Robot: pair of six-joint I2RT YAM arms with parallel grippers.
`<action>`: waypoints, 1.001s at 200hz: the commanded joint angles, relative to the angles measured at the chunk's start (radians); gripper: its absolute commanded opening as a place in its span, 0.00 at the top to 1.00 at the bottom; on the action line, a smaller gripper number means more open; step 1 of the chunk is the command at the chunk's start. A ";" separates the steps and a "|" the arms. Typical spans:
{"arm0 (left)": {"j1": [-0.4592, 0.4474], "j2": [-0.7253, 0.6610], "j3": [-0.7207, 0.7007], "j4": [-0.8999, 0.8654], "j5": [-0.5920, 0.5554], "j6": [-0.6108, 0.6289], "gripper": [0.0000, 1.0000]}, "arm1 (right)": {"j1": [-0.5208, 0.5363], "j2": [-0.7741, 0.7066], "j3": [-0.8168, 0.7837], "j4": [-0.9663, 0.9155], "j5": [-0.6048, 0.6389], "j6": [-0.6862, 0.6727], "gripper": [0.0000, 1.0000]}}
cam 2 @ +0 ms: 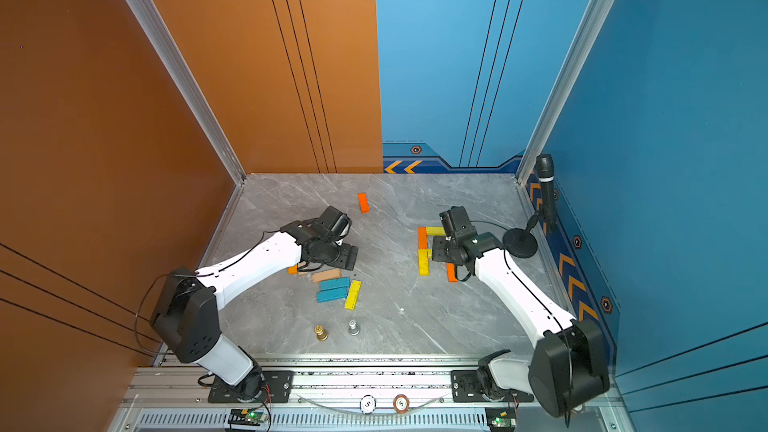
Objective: Assemble the number 6 with building blocks
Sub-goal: Assemble the building block at the center of the board.
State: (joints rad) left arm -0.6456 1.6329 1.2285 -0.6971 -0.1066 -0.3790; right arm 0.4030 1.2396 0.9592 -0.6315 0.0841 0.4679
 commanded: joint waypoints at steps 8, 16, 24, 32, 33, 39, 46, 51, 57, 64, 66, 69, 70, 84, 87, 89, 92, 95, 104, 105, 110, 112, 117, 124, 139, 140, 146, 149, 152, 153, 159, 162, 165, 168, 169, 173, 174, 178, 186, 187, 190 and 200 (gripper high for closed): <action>-0.047 0.029 0.024 -0.085 -0.045 -0.015 0.12 | 0.066 -0.098 -0.124 0.048 0.053 0.164 0.36; -0.061 0.031 0.026 -0.094 -0.043 -0.025 0.12 | 0.077 -0.127 -0.151 0.059 0.055 0.182 0.36; -0.077 0.036 0.027 -0.105 -0.042 -0.041 0.18 | 0.084 -0.154 -0.174 0.073 0.044 0.185 0.35; -0.093 0.039 0.023 -0.112 -0.032 -0.063 0.21 | 0.089 -0.172 -0.188 0.069 0.046 0.194 0.35; -0.095 0.040 0.022 -0.112 -0.029 -0.066 0.22 | 0.089 -0.174 -0.189 0.068 0.046 0.193 0.35; -0.107 0.043 0.015 -0.113 -0.017 -0.079 0.24 | 0.089 -0.184 -0.197 0.067 0.043 0.195 0.35; -0.124 0.047 0.007 -0.113 -0.015 -0.098 0.26 | 0.091 -0.196 -0.206 0.069 0.037 0.192 0.35; -0.137 0.049 0.001 -0.112 -0.017 -0.110 0.28 | 0.091 -0.203 -0.211 0.066 0.037 0.190 0.35; -0.155 0.051 -0.002 -0.111 -0.025 -0.125 0.30 | 0.091 -0.211 -0.218 0.063 0.038 0.191 0.35; -0.173 0.058 -0.004 -0.111 -0.033 -0.139 0.33 | 0.091 -0.220 -0.225 0.065 0.032 0.188 0.35; -0.178 0.060 -0.005 -0.111 -0.034 -0.143 0.33 | 0.091 -0.223 -0.227 0.065 0.030 0.187 0.35; -0.186 0.064 -0.005 -0.111 -0.037 -0.148 0.34 | 0.091 -0.226 -0.229 0.067 0.026 0.186 0.34; -0.188 0.065 -0.004 -0.111 -0.037 -0.149 0.34 | 0.091 -0.227 -0.229 0.066 0.025 0.185 0.34; -0.213 0.087 -0.004 -0.111 -0.042 -0.172 0.37 | 0.091 -0.238 -0.235 0.060 0.015 0.181 0.34; -0.217 0.092 -0.003 -0.111 -0.042 -0.175 0.38 | 0.091 -0.240 -0.236 0.059 0.012 0.179 0.35; -0.220 0.095 -0.004 -0.111 -0.043 -0.177 0.39 | 0.091 -0.242 -0.235 0.058 0.010 0.178 0.34; -0.223 0.099 -0.004 -0.111 -0.041 -0.179 0.40 | 0.090 -0.243 -0.236 0.056 0.008 0.176 0.35; -0.227 0.104 -0.003 -0.111 -0.041 -0.182 0.41 | 0.091 -0.246 -0.237 0.054 0.007 0.174 0.35; -0.234 0.115 -0.004 -0.111 -0.038 -0.194 0.43 | 0.089 -0.254 -0.240 0.049 0.003 0.169 0.34; -0.236 0.116 -0.003 -0.110 -0.038 -0.195 0.43 | 0.089 -0.254 -0.240 0.048 0.002 0.168 0.35; -0.237 0.119 -0.006 -0.111 -0.038 -0.200 0.44 | 0.088 -0.257 -0.241 0.046 0.000 0.166 0.35; -0.238 0.121 -0.007 -0.111 -0.038 -0.203 0.44 | 0.088 -0.259 -0.241 0.044 0.000 0.165 0.34; -0.240 0.125 -0.010 -0.110 -0.039 -0.210 0.44 | 0.088 -0.263 -0.244 0.043 -0.001 0.162 0.34; -0.242 0.129 -0.014 -0.106 -0.039 -0.216 0.45 | 0.086 -0.267 -0.248 0.039 -0.005 0.157 0.34; -0.246 0.136 -0.021 -0.096 -0.039 -0.227 0.45 | 0.085 -0.274 -0.251 0.038 -0.016 0.152 0.34; -0.247 0.137 -0.022 -0.095 -0.039 -0.228 0.45 | 0.085 -0.274 -0.253 0.038 -0.016 0.152 0.34; -0.247 0.137 -0.027 -0.090 -0.038 -0.229 0.45 | 0.085 -0.276 -0.256 0.038 -0.018 0.150 0.34; -0.247 0.137 -0.029 -0.087 -0.038 -0.230 0.45 | 0.085 -0.276 -0.257 0.039 -0.019 0.150 0.34; -0.247 0.138 -0.029 -0.085 -0.037 -0.231 0.45 | 0.084 -0.276 -0.259 0.039 -0.020 0.149 0.34; -0.247 0.138 -0.029 -0.084 -0.036 -0.231 0.45 | 0.084 -0.276 -0.259 0.039 -0.020 0.149 0.34; -0.247 0.141 -0.032 -0.080 -0.039 -0.230 0.45 | 0.083 -0.279 -0.262 0.042 -0.021 0.147 0.34; -0.247 0.142 -0.033 -0.078 -0.038 -0.231 0.45 | 0.083 -0.278 -0.264 0.044 -0.023 0.147 0.34; -0.248 0.144 -0.034 -0.076 -0.038 -0.232 0.45 | 0.083 -0.278 -0.265 0.045 -0.023 0.147 0.34; -0.246 0.147 -0.035 -0.074 -0.038 -0.230 0.44 | 0.083 -0.278 -0.267 0.047 -0.024 0.147 0.34; -0.247 0.147 -0.036 -0.073 -0.038 -0.230 0.44 | 0.083 -0.278 -0.267 0.047 -0.024 0.147 0.34; -0.245 0.150 -0.036 -0.069 -0.036 -0.229 0.45 | 0.083 -0.276 -0.269 0.048 -0.024 0.146 0.34; -0.245 0.150 -0.036 -0.068 -0.036 -0.228 0.45 | 0.083 -0.275 -0.269 0.049 -0.024 0.146 0.34; -0.243 0.155 -0.035 -0.065 -0.033 -0.226 0.44 | 0.083 -0.274 -0.269 0.050 -0.026 0.144 0.34; -0.240 0.164 -0.032 -0.062 -0.030 -0.224 0.44 | 0.082 -0.270 -0.269 0.051 -0.027 0.142 0.34; -0.240 0.165 -0.032 -0.061 -0.029 -0.223 0.44 | 0.082 -0.269 -0.269 0.051 -0.029 0.141 0.34; -0.238 0.169 -0.031 -0.061 -0.028 -0.222 0.44 | 0.082 -0.268 -0.269 0.050 -0.029 0.142 0.34; -0.234 0.180 -0.028 -0.055 -0.024 -0.219 0.44 | 0.082 -0.263 -0.265 0.049 -0.032 0.138 0.34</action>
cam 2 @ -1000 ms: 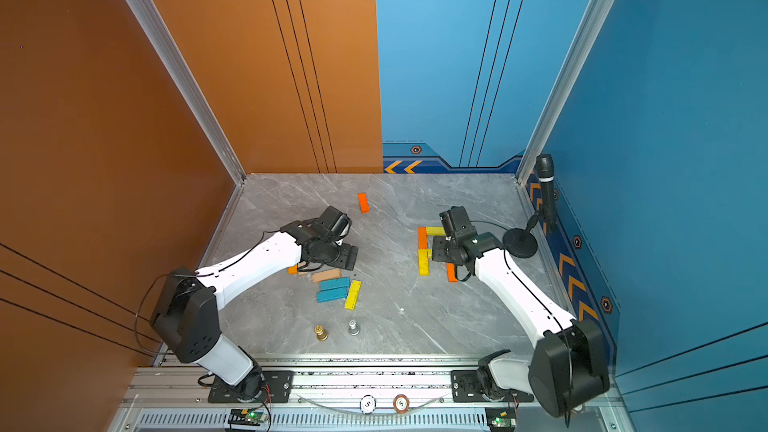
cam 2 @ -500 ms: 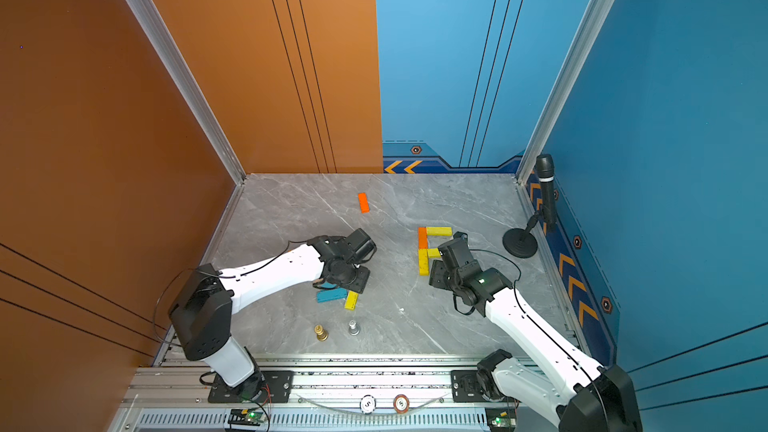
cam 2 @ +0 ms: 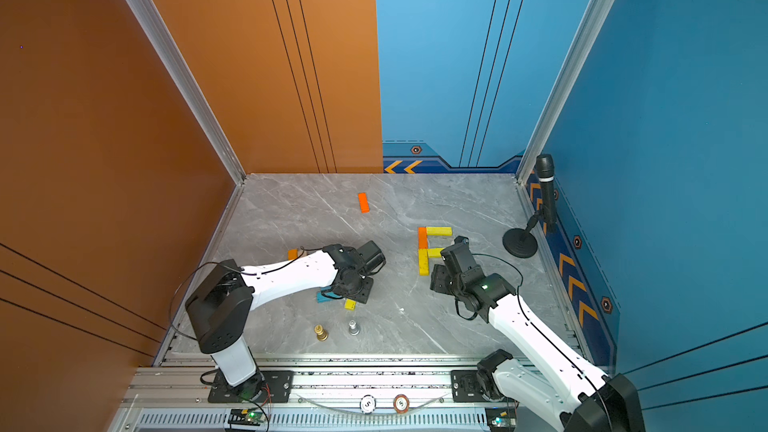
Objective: Assemble the number 6 with building blocks
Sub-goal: Assemble the building block at the center of the board, then pick up the building block from the center of the board.
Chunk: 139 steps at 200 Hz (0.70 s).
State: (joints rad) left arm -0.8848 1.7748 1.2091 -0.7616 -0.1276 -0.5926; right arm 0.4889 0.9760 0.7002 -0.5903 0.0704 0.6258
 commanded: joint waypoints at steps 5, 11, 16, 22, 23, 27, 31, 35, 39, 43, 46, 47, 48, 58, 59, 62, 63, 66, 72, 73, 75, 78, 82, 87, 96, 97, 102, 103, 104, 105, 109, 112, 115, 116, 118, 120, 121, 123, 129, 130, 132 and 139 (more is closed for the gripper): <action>0.008 0.043 -0.009 0.012 -0.003 -0.006 0.45 | -0.005 0.003 -0.005 0.006 -0.019 -0.021 0.34; 0.011 0.050 -0.008 0.017 -0.002 -0.005 0.45 | -0.004 0.004 -0.004 0.006 -0.019 -0.023 0.34; 0.013 0.052 -0.010 0.022 0.002 -0.006 0.45 | -0.004 0.006 -0.004 0.006 -0.018 -0.024 0.34; 0.015 0.059 -0.011 0.027 0.006 -0.006 0.45 | -0.004 0.006 -0.003 0.006 -0.017 -0.026 0.34; 0.015 0.060 -0.010 0.028 0.006 -0.006 0.45 | -0.004 0.006 -0.003 0.006 -0.017 -0.026 0.34; 0.018 0.064 -0.010 0.030 0.009 -0.006 0.45 | -0.005 0.006 -0.004 0.006 -0.016 -0.027 0.34; 0.018 0.067 -0.011 0.031 0.010 -0.006 0.45 | -0.006 0.007 -0.004 0.005 -0.015 -0.028 0.34; 0.018 0.070 -0.010 0.033 0.011 -0.007 0.45 | -0.006 0.007 -0.004 0.006 -0.014 -0.029 0.34; 0.021 0.072 -0.012 0.036 0.013 -0.007 0.45 | -0.006 0.009 -0.004 0.006 -0.015 -0.029 0.34; 0.022 0.074 -0.013 0.040 0.014 -0.006 0.45 | -0.006 0.010 -0.004 0.006 -0.015 -0.029 0.34; 0.023 0.074 -0.014 0.042 0.015 -0.006 0.45 | -0.006 0.010 -0.004 0.006 -0.014 -0.029 0.34; 0.023 0.075 -0.015 0.043 0.015 -0.006 0.45 | -0.006 0.010 -0.004 0.005 -0.015 -0.029 0.34; 0.023 0.075 -0.015 0.042 0.016 -0.006 0.45 | -0.006 0.010 -0.004 0.006 -0.015 -0.029 0.34; 0.026 0.075 -0.019 0.049 0.021 -0.007 0.45 | -0.007 0.013 -0.005 0.007 -0.017 -0.030 0.34; 0.027 0.075 -0.019 0.050 0.022 -0.007 0.45 | -0.007 0.013 -0.006 0.007 -0.017 -0.030 0.34; 0.029 0.075 -0.019 0.051 0.025 -0.006 0.45 | -0.007 0.016 -0.005 0.007 -0.017 -0.029 0.34; 0.029 0.074 -0.019 0.052 0.026 -0.006 0.45 | -0.007 0.016 -0.005 0.007 -0.017 -0.029 0.34; 0.030 0.074 -0.021 0.053 0.027 -0.006 0.45 | -0.007 0.017 -0.006 0.006 -0.017 -0.030 0.34; 0.029 0.070 -0.023 0.058 0.029 -0.006 0.45 | -0.007 0.019 -0.007 0.009 -0.018 -0.031 0.34; 0.030 0.069 -0.025 0.059 0.029 -0.005 0.45 | -0.007 0.019 -0.007 0.009 -0.018 -0.031 0.34; 0.030 0.067 -0.027 0.061 0.029 -0.005 0.45 | -0.007 0.021 -0.007 0.009 -0.019 -0.032 0.34; 0.030 0.064 -0.028 0.064 0.030 -0.006 0.45 | -0.007 0.022 -0.006 0.009 -0.020 -0.032 0.34; 0.030 0.058 -0.029 0.066 0.029 -0.006 0.45 | -0.007 0.024 -0.005 0.009 -0.020 -0.032 0.34; 0.032 0.052 -0.034 0.068 0.028 -0.007 0.45 | -0.006 0.027 -0.006 0.009 -0.019 -0.034 0.34; 0.033 0.041 -0.038 0.069 0.026 -0.009 0.45 | -0.007 0.031 -0.004 0.009 -0.019 -0.035 0.34; 0.032 0.041 -0.038 0.070 0.026 -0.010 0.45 | -0.007 0.031 -0.004 0.009 -0.019 -0.035 0.34; 0.035 0.034 -0.042 0.074 0.026 -0.011 0.45 | -0.007 0.033 -0.003 0.009 -0.021 -0.035 0.34; 0.035 0.032 -0.043 0.074 0.026 -0.011 0.45 | -0.007 0.033 -0.004 0.010 -0.020 -0.035 0.34; 0.035 0.031 -0.043 0.075 0.025 -0.012 0.45 | -0.007 0.033 -0.004 0.010 -0.020 -0.036 0.34; 0.034 0.030 -0.044 0.075 0.024 -0.011 0.45 | -0.007 0.034 -0.003 0.010 -0.020 -0.036 0.34; 0.036 0.024 -0.047 0.077 0.023 -0.012 0.45 | -0.007 0.035 -0.004 0.012 -0.020 -0.035 0.34; 0.036 0.022 -0.049 0.080 0.023 -0.014 0.45 | -0.007 0.036 -0.003 0.012 -0.020 -0.035 0.34; 0.037 0.019 -0.050 0.080 0.021 -0.015 0.44 | -0.007 0.036 -0.003 0.012 -0.020 -0.035 0.34; 0.038 0.017 -0.052 0.080 0.021 -0.015 0.44 | -0.007 0.037 -0.003 0.012 -0.019 -0.036 0.34; 0.039 0.016 -0.053 0.081 0.021 -0.015 0.44 | -0.007 0.038 -0.002 0.013 -0.019 -0.035 0.34; 0.038 0.014 -0.054 0.082 0.021 -0.015 0.44 | -0.008 0.038 -0.002 0.013 -0.018 -0.036 0.34; 0.040 0.013 -0.056 0.082 0.021 -0.016 0.44 | -0.008 0.039 -0.003 0.013 -0.019 -0.036 0.34; 0.040 0.011 -0.056 0.081 0.022 -0.016 0.44 | -0.009 0.039 -0.003 0.013 -0.019 -0.037 0.34; 0.043 0.008 -0.060 0.082 0.022 -0.018 0.44 | -0.009 0.041 -0.002 0.014 -0.019 -0.037 0.34; 0.043 0.007 -0.060 0.082 0.022 -0.019 0.44 | -0.009 0.041 -0.002 0.014 -0.019 -0.037 0.34; 0.043 0.006 -0.062 0.083 0.022 -0.020 0.44 | -0.009 0.042 -0.002 0.014 -0.018 -0.037 0.34; 0.044 0.003 -0.068 0.086 0.021 -0.020 0.44 | -0.009 0.043 -0.002 0.015 -0.018 -0.037 0.34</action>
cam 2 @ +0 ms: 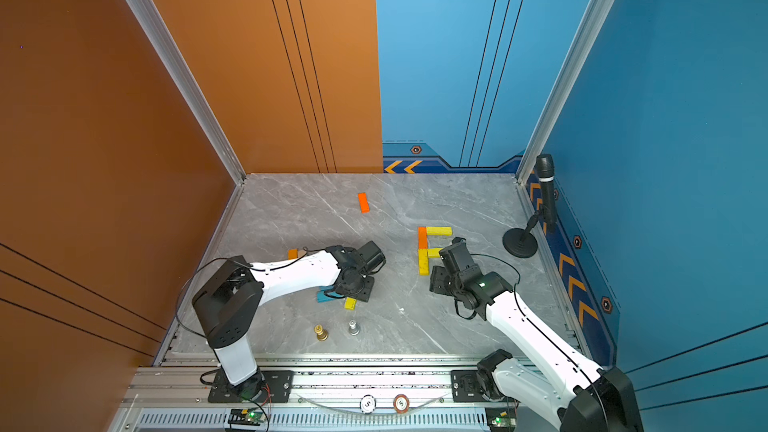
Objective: Assemble the number 6 with building blocks
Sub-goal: Pick up the building block from the center of the board.
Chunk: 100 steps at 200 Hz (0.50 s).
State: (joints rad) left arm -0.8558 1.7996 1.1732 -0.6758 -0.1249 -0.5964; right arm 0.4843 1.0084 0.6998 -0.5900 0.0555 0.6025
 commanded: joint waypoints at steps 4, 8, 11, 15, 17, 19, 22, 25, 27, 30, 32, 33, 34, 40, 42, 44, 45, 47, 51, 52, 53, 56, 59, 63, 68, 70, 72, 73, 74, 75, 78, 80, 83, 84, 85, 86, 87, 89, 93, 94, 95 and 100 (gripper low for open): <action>0.016 -0.023 -0.034 -0.001 0.018 -0.016 0.44 | -0.004 0.011 -0.002 0.015 -0.005 -0.013 0.34; 0.015 -0.025 -0.037 0.000 0.018 -0.016 0.44 | -0.004 0.012 -0.003 0.015 -0.005 -0.013 0.34; 0.017 -0.026 -0.039 0.001 0.018 -0.016 0.44 | -0.004 0.012 -0.002 0.014 -0.005 -0.013 0.34; 0.018 -0.028 -0.043 0.001 0.018 -0.018 0.44 | -0.004 0.014 -0.002 0.015 -0.005 -0.013 0.33; 0.017 -0.029 -0.045 0.000 0.018 -0.019 0.44 | -0.004 0.013 -0.002 0.015 -0.007 -0.015 0.34; 0.018 -0.029 -0.045 0.001 0.019 -0.017 0.44 | -0.004 0.013 -0.002 0.015 -0.007 -0.015 0.34; 0.018 -0.030 -0.047 0.002 0.019 -0.017 0.44 | -0.004 0.014 -0.002 0.015 -0.008 -0.015 0.34; 0.018 -0.031 -0.049 0.003 0.019 -0.017 0.44 | -0.004 0.015 -0.002 0.015 -0.007 -0.015 0.34; 0.019 -0.033 -0.051 0.005 0.019 -0.018 0.44 | -0.005 0.015 -0.002 0.015 -0.007 -0.015 0.34; 0.020 -0.036 -0.053 0.007 0.020 -0.019 0.44 | -0.005 0.015 -0.003 0.015 -0.006 -0.015 0.34; 0.020 -0.037 -0.054 0.008 0.020 -0.018 0.44 | -0.006 0.015 -0.003 0.015 -0.006 -0.015 0.34; 0.020 -0.037 -0.055 0.008 0.020 -0.017 0.44 | -0.006 0.015 -0.003 0.015 -0.006 -0.015 0.33; 0.021 -0.037 -0.054 0.008 0.020 -0.018 0.44 | -0.006 0.016 -0.004 0.015 -0.005 -0.016 0.33; 0.020 -0.041 -0.055 0.008 0.022 -0.020 0.44 | -0.006 0.014 -0.005 0.016 -0.007 -0.016 0.33; 0.019 -0.042 -0.055 0.007 0.022 -0.020 0.44 | -0.006 0.015 -0.005 0.016 -0.007 -0.017 0.33; 0.019 -0.043 -0.056 0.009 0.023 -0.020 0.44 | -0.006 0.016 -0.005 0.016 -0.007 -0.017 0.33; 0.018 -0.044 -0.056 0.010 0.023 -0.020 0.44 | -0.006 0.016 -0.004 0.015 -0.007 -0.017 0.34; 0.017 -0.046 -0.056 0.009 0.023 -0.021 0.44 | -0.006 0.016 -0.005 0.015 -0.006 -0.017 0.34; 0.016 -0.049 -0.058 0.011 0.022 -0.021 0.44 | -0.006 0.017 -0.005 0.015 -0.007 -0.017 0.34; 0.016 -0.050 -0.057 0.011 0.022 -0.020 0.44 | -0.006 0.017 -0.005 0.015 -0.007 -0.017 0.34; 0.016 -0.050 -0.057 0.012 0.022 -0.021 0.44 | -0.006 0.018 -0.004 0.016 -0.007 -0.017 0.34; 0.016 -0.052 -0.057 0.013 0.022 -0.021 0.43 | -0.006 0.018 -0.005 0.016 -0.007 -0.018 0.34; 0.016 -0.053 -0.059 0.012 0.022 -0.021 0.43 | -0.006 0.018 -0.007 0.016 -0.008 -0.018 0.34; 0.015 -0.055 -0.059 0.012 0.022 -0.021 0.43 | -0.007 0.019 -0.005 0.015 -0.006 -0.018 0.34; 0.015 -0.055 -0.060 0.012 0.022 -0.020 0.43 | -0.007 0.018 -0.006 0.016 -0.008 -0.018 0.34; 0.016 -0.055 -0.062 0.012 0.022 -0.021 0.43 | -0.007 0.019 -0.005 0.016 -0.007 -0.018 0.34; 0.016 -0.055 -0.062 0.012 0.022 -0.022 0.43 | -0.007 0.019 -0.007 0.016 -0.007 -0.018 0.34; 0.015 -0.055 -0.062 0.012 0.022 -0.021 0.43 | -0.007 0.019 -0.006 0.016 -0.007 -0.018 0.34; 0.016 -0.054 -0.062 0.012 0.022 -0.021 0.43 | -0.007 0.019 -0.006 0.016 -0.008 -0.018 0.34; 0.016 -0.054 -0.062 0.012 0.023 -0.020 0.43 | -0.007 0.019 -0.006 0.016 -0.008 -0.018 0.34; 0.016 -0.052 -0.063 0.012 0.022 -0.020 0.44 | -0.007 0.019 -0.007 0.016 -0.008 -0.018 0.34; 0.015 -0.050 -0.063 0.012 0.023 -0.021 0.44 | -0.007 0.019 -0.007 0.016 -0.007 -0.019 0.34; 0.016 -0.049 -0.064 0.012 0.024 -0.020 0.44 | -0.007 0.019 -0.005 0.015 -0.006 -0.020 0.34; 0.017 -0.049 -0.063 0.012 0.024 -0.020 0.44 | -0.007 0.019 -0.005 0.015 -0.006 -0.020 0.34; 0.017 -0.047 -0.063 0.012 0.026 -0.021 0.44 | -0.007 0.018 -0.004 0.015 -0.006 -0.020 0.34; 0.016 -0.046 -0.063 0.012 0.025 -0.021 0.44 | -0.007 0.018 -0.004 0.015 -0.006 -0.020 0.34; 0.016 -0.045 -0.063 0.012 0.025 -0.020 0.44 | -0.007 0.019 -0.004 0.014 -0.006 -0.020 0.34; 0.015 -0.043 -0.064 0.012 0.026 -0.019 0.44 | -0.007 0.018 -0.005 0.015 -0.006 -0.020 0.33; 0.015 -0.038 -0.063 0.012 0.028 -0.020 0.45 | -0.007 0.018 -0.005 0.013 -0.007 -0.019 0.33; 0.015 -0.037 -0.062 0.012 0.028 -0.020 0.45 | -0.008 0.018 -0.005 0.014 -0.007 -0.020 0.34; 0.015 -0.036 -0.062 0.012 0.029 -0.020 0.45 | -0.008 0.018 -0.005 0.014 -0.007 -0.021 0.33; 0.015 -0.028 -0.062 0.012 0.031 -0.017 0.47 | -0.009 0.016 -0.004 0.011 -0.008 -0.021 0.34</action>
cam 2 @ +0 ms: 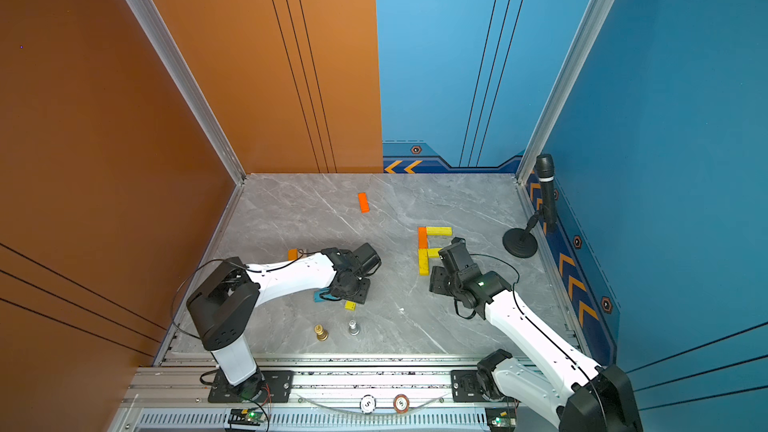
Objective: Assemble the number 6 with building blocks
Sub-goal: Pick up the building block from the center of the board, then place the building block at the center of the board.
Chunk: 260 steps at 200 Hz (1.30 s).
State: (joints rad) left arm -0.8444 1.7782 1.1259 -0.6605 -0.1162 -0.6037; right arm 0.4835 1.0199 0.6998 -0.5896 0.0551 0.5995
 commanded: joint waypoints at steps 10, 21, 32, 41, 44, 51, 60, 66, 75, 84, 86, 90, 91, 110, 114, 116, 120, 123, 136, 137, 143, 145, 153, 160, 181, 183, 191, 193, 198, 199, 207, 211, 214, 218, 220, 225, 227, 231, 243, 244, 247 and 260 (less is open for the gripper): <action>0.000 0.007 -0.011 -0.003 0.031 -0.008 0.50 | -0.013 -0.002 -0.002 0.005 -0.008 -0.016 0.34; -0.007 0.020 -0.006 -0.003 0.036 -0.003 0.53 | -0.020 -0.017 -0.003 0.004 -0.014 -0.014 0.34; -0.016 0.034 0.002 -0.003 0.040 0.006 0.57 | -0.037 -0.034 -0.004 0.004 -0.030 -0.011 0.34; -0.023 0.042 0.011 -0.003 0.048 0.017 0.62 | -0.053 -0.047 -0.001 -0.002 -0.043 -0.010 0.34; -0.026 0.045 0.012 -0.003 0.050 0.020 0.64 | -0.059 -0.053 0.000 -0.005 -0.045 -0.009 0.34; -0.033 0.050 0.023 -0.004 0.055 0.031 0.66 | -0.076 -0.066 0.004 -0.011 -0.051 -0.009 0.34; -0.046 0.057 0.036 -0.003 0.059 0.049 0.66 | -0.100 -0.086 0.008 -0.018 -0.061 -0.008 0.34; -0.055 0.062 0.047 -0.004 0.063 0.064 0.67 | -0.118 -0.099 0.010 -0.023 -0.069 -0.008 0.34; -0.070 0.070 0.068 -0.002 0.064 0.089 0.68 | -0.148 -0.120 0.013 -0.028 -0.085 -0.002 0.34; -0.084 0.080 0.092 -0.003 0.062 0.113 0.68 | -0.185 -0.144 0.016 -0.030 -0.104 0.004 0.34; -0.087 0.083 0.097 -0.003 0.063 0.119 0.68 | -0.193 -0.146 0.017 -0.032 -0.109 0.005 0.34; -0.094 0.088 0.108 -0.004 0.065 0.130 0.68 | -0.208 -0.156 0.017 -0.035 -0.114 0.007 0.34; -0.094 0.090 0.112 -0.004 0.066 0.132 0.68 | -0.211 -0.158 0.018 -0.035 -0.115 0.008 0.34; -0.118 0.119 0.167 -0.003 0.096 0.183 0.69 | -0.272 -0.198 0.030 -0.053 -0.123 0.022 0.34; -0.122 0.124 0.181 -0.003 0.100 0.194 0.69 | -0.287 -0.207 0.032 -0.059 -0.120 0.026 0.34; -0.124 0.129 0.186 -0.003 0.101 0.199 0.69 | -0.293 -0.210 0.034 -0.060 -0.121 0.028 0.34; -0.130 0.137 0.201 -0.003 0.106 0.211 0.69 | -0.306 -0.216 0.035 -0.066 -0.118 0.030 0.35; -0.134 0.142 0.211 -0.002 0.108 0.219 0.69 | -0.315 -0.222 0.038 -0.068 -0.118 0.032 0.35; -0.153 0.167 0.257 -0.003 0.121 0.247 0.69 | -0.353 -0.244 0.042 -0.078 -0.118 0.038 0.34; -0.154 0.170 0.261 -0.003 0.122 0.249 0.69 | -0.356 -0.244 0.043 -0.078 -0.117 0.039 0.34; -0.161 0.183 0.284 -0.004 0.134 0.259 0.69 | -0.372 -0.253 0.045 -0.082 -0.118 0.041 0.34; -0.162 0.188 0.292 -0.004 0.139 0.262 0.69 | -0.378 -0.256 0.045 -0.083 -0.119 0.043 0.35; -0.172 0.209 0.324 -0.002 0.153 0.273 0.69 | -0.398 -0.264 0.046 -0.088 -0.121 0.046 0.35; -0.182 0.227 0.350 -0.004 0.163 0.280 0.69 | -0.415 -0.272 0.046 -0.094 -0.122 0.050 0.34; -0.208 0.287 0.423 -0.006 0.193 0.304 0.68 | -0.457 -0.292 0.047 -0.100 -0.130 0.063 0.34; -0.210 0.292 0.433 -0.006 0.194 0.306 0.69 | -0.460 -0.296 0.047 -0.101 -0.130 0.064 0.35; -0.218 0.314 0.454 -0.010 0.202 0.311 0.69 | -0.470 -0.305 0.046 -0.101 -0.133 0.067 0.34; -0.220 0.319 0.459 -0.012 0.203 0.313 0.69 | -0.472 -0.307 0.046 -0.101 -0.133 0.067 0.34; -0.224 0.333 0.475 -0.015 0.204 0.315 0.69 | -0.477 -0.311 0.046 -0.101 -0.134 0.070 0.34; -0.225 0.336 0.477 -0.015 0.204 0.315 0.69 | -0.478 -0.311 0.046 -0.101 -0.134 0.071 0.35; -0.233 0.355 0.499 -0.019 0.205 0.317 0.69 | -0.483 -0.317 0.046 -0.101 -0.135 0.072 0.34; -0.233 0.365 0.511 -0.022 0.205 0.318 0.69 | -0.483 -0.318 0.045 -0.101 -0.136 0.073 0.34; -0.236 0.371 0.519 -0.024 0.205 0.318 0.69 | -0.484 -0.320 0.046 -0.100 -0.135 0.073 0.34; -0.236 0.381 0.530 -0.025 0.207 0.320 0.68 | -0.485 -0.320 0.046 -0.101 -0.134 0.073 0.34; -0.239 0.386 0.534 -0.026 0.207 0.320 0.68 | -0.485 -0.320 0.045 -0.101 -0.134 0.074 0.34; -0.241 0.396 0.547 -0.029 0.208 0.320 0.68 | -0.487 -0.320 0.045 -0.102 -0.133 0.074 0.35; -0.240 0.400 0.551 -0.031 0.207 0.320 0.68 | -0.487 -0.320 0.044 -0.103 -0.133 0.073 0.35; -0.244 0.409 0.559 -0.033 0.207 0.320 0.68 | -0.487 -0.320 0.046 -0.104 -0.134 0.074 0.35; -0.247 0.431 0.584 -0.041 0.207 0.323 0.67 | -0.489 -0.319 0.044 -0.106 -0.131 0.069 0.35; -0.248 0.432 0.586 -0.042 0.207 0.323 0.67 | -0.490 -0.319 0.044 -0.107 -0.130 0.069 0.35; -0.249 0.436 0.591 -0.043 0.206 0.324 0.67 | -0.490 -0.319 0.044 -0.108 -0.130 0.069 0.35; -0.251 0.450 0.607 -0.050 0.204 0.326 0.66 | -0.491 -0.325 0.044 -0.114 -0.126 0.064 0.35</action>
State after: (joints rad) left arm -1.0847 2.1929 1.6909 -0.6701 0.0711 -0.3000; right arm -0.0002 0.7074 0.7197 -0.6621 -0.0616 0.6559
